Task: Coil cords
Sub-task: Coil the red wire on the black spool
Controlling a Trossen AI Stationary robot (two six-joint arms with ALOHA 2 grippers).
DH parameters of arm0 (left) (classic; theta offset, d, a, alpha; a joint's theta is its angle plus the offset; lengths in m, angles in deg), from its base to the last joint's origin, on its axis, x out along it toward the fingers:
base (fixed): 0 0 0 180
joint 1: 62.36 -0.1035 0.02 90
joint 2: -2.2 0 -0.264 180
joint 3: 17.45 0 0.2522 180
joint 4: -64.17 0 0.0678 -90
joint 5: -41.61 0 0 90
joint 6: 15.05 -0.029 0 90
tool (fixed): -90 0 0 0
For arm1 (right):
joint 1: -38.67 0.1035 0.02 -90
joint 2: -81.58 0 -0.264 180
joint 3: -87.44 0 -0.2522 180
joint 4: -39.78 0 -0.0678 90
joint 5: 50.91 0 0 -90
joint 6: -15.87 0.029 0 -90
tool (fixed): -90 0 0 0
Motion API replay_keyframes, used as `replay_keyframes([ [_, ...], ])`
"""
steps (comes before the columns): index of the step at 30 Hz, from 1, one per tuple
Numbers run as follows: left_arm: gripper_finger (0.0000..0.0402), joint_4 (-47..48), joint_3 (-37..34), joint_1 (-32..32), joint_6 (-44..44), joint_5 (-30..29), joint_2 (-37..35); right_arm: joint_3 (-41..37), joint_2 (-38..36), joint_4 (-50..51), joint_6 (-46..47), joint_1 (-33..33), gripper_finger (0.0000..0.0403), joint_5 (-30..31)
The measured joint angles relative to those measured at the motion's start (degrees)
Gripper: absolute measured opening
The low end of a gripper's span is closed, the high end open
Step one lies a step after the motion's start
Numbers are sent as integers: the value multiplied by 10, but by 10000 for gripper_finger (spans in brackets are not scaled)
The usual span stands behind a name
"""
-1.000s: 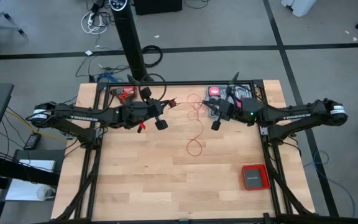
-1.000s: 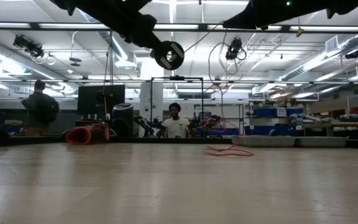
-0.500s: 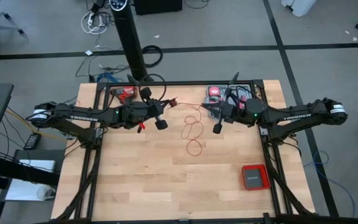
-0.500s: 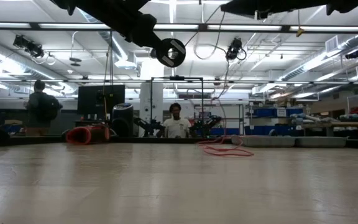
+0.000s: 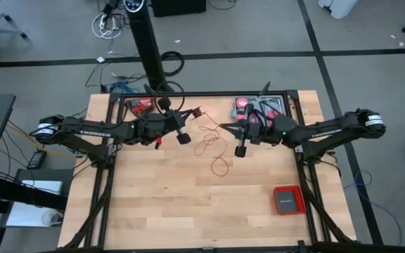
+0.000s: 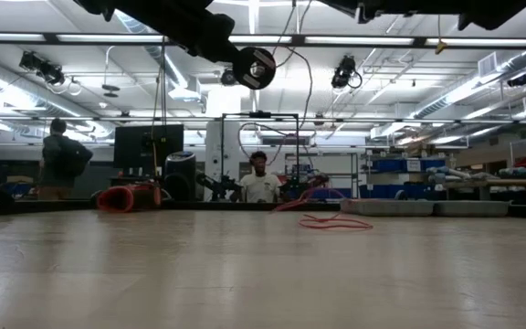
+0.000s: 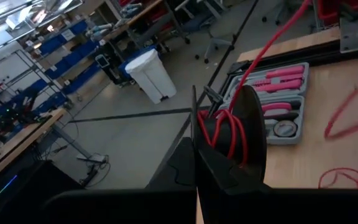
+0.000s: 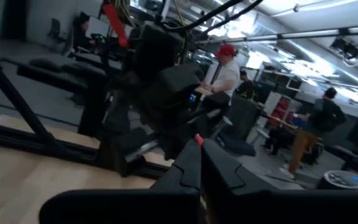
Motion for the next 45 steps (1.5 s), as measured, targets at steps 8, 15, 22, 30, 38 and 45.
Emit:
replay_keyframes([
  [8,0,-27,0,2,8,-2,0,66,100,-14,-7,-1,0,-33],
  [15,0,-83,0,12,27,3,0,127,178,28,-12,-9,0,-43],
  [22,0,-131,0,12,92,54,0,130,214,33,-20,-26,0,-25],
  [30,0,-152,0,12,152,100,0,130,226,69,-22,-42,0,83],
  [38,0,-156,-1,12,174,110,0,130,220,84,-29,-45,0,114],
  [45,0,-165,-1,12,136,93,0,129,221,55,-38,-15,0,80],
])
